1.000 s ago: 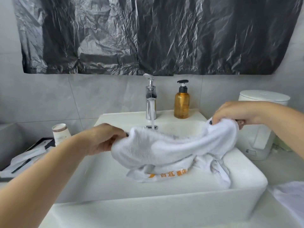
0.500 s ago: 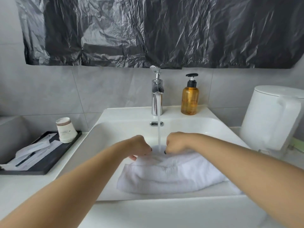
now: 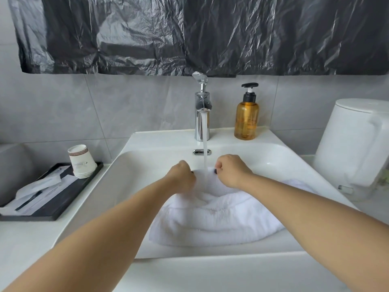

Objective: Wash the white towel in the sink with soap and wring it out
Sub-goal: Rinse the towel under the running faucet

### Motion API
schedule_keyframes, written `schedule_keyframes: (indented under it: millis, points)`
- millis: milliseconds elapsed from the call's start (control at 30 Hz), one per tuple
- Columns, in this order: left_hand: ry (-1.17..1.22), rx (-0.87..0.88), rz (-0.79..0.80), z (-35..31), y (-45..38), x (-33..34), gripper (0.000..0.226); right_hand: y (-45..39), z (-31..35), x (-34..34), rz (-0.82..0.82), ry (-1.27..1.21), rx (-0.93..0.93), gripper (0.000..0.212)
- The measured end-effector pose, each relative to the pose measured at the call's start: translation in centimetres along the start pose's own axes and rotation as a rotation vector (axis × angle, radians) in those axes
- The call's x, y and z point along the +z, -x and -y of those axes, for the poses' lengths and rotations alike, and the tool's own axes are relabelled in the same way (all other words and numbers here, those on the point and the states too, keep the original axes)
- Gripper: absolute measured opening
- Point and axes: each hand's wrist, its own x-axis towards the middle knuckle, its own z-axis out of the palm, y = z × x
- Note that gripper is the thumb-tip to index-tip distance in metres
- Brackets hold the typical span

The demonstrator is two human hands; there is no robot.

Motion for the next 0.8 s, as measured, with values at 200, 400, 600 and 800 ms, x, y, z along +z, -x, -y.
schedule_keyframes:
  millis: [200,400,600,800]
  points:
    - [-0.062,0.09,0.108,2.3,1.9,-2.2,0.012,3.2,-1.3,-5.1,0.356,-0.133,-0.105,0.025]
    - [-0.105,0.261,0.187,4.4,4.6,-2.5,0.023,7.2,-5.7,-9.0,0.504,0.078,-0.11,0.042]
    - [-0.265,0.365,0.253,4.8,7.9,-2.1,0.057,9.7,-7.6,-9.3,0.402,0.19,-0.254,0.066]
    - [-0.416,0.329,0.1,4.8,7.6,-3.3,0.033,10.1,-6.3,-8.4,0.092,0.435,-0.327,0.017]
